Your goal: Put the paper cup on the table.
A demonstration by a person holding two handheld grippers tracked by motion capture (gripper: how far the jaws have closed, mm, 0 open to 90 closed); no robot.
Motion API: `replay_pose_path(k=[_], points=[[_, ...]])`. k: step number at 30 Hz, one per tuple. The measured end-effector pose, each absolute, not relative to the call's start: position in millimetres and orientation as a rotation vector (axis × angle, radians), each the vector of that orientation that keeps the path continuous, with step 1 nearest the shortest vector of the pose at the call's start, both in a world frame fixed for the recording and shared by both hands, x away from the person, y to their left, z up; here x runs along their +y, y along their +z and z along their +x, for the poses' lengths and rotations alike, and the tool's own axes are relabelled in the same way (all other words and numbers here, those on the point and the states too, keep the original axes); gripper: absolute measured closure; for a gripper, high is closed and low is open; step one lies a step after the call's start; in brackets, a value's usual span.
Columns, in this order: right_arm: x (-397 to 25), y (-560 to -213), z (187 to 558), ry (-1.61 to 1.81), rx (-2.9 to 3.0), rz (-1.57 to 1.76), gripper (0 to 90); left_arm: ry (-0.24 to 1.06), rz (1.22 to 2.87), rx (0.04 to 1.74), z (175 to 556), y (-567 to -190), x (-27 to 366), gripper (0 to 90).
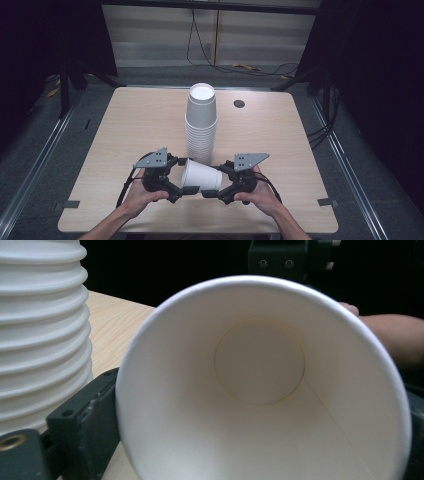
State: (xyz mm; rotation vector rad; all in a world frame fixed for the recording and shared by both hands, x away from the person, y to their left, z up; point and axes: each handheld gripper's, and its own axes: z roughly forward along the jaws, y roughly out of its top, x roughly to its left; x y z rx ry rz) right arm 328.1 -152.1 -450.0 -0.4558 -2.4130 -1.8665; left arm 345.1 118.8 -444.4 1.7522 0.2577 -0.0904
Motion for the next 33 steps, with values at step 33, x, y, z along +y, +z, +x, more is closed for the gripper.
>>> replay_pose_path(k=[33], points=[[-155.5,-449.1,331.7,-1.768,-2.453,-0.540,13.4,-0.065,1.832,0.303,350.0,-437.6,128.0,9.0]])
